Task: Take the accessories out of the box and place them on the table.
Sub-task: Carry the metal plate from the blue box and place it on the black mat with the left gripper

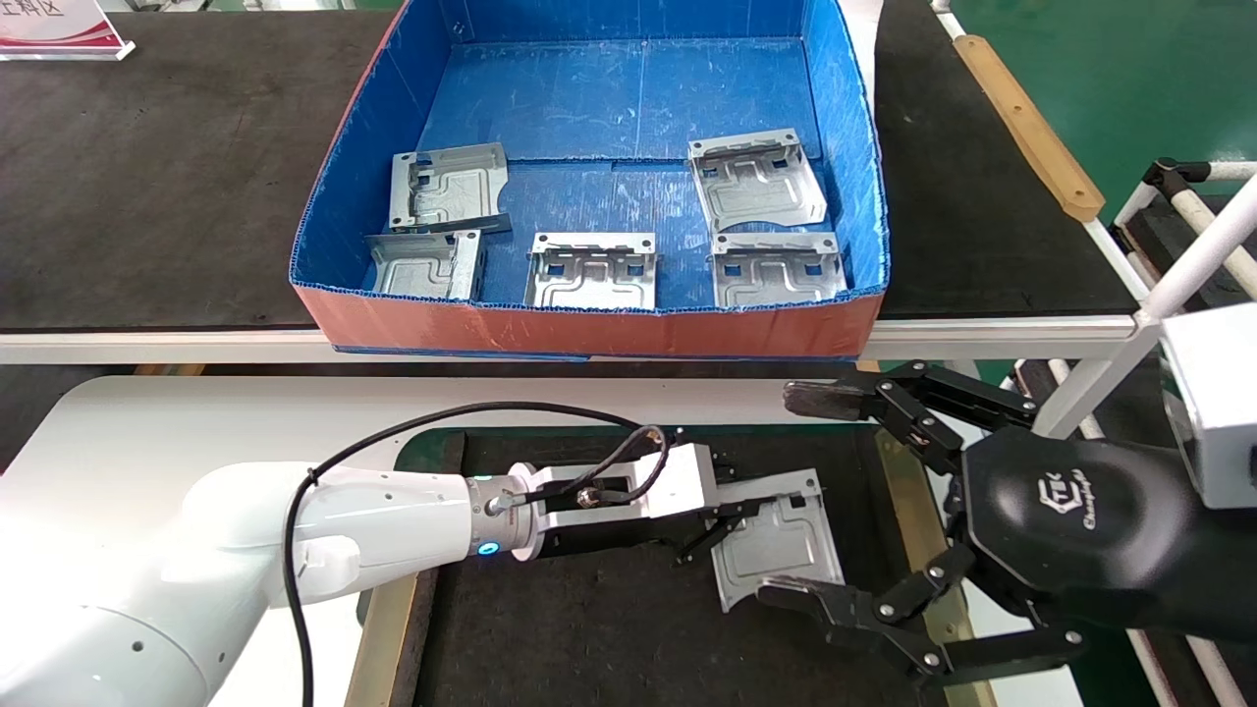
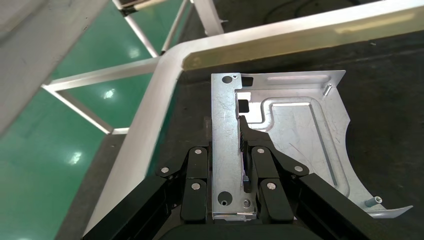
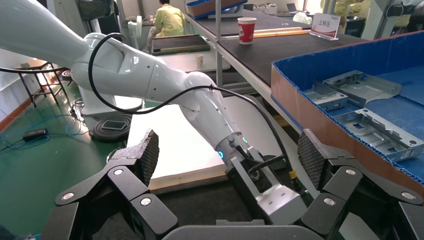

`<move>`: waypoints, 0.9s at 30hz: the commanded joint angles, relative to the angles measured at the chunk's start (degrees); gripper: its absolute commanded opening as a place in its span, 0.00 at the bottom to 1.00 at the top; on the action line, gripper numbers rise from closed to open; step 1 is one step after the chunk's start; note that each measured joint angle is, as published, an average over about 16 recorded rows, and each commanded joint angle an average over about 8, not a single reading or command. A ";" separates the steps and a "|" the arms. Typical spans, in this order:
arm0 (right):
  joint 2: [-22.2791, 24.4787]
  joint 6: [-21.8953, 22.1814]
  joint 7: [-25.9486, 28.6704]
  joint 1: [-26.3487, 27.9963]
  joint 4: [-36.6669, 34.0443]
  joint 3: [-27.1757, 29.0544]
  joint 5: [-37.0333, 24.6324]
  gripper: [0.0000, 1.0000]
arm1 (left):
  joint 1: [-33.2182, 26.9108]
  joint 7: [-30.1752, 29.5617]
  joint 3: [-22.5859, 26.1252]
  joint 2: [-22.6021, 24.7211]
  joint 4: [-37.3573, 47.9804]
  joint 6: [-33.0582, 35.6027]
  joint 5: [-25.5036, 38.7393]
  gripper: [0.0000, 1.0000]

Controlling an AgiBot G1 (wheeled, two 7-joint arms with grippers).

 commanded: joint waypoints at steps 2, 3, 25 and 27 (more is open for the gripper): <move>0.00 0.00 0.00 0.00 0.00 0.00 0.00 1.00 | 0.23 1.68 0.74 0.83 0.36 -1.67 -1.39 0.00; 0.00 0.00 0.00 0.00 0.00 0.00 0.00 1.00 | 0.33 1.74 1.39 0.89 -0.03 -2.34 -2.01 0.00; 0.00 0.00 0.00 0.00 0.00 0.00 0.00 1.00 | 0.89 -0.40 20.00 1.16 -8.24 -22.49 -13.50 0.00; 0.00 0.00 0.00 0.00 0.00 0.00 0.00 1.00 | 0.81 -0.74 21.44 1.16 -9.04 -24.03 -14.46 0.00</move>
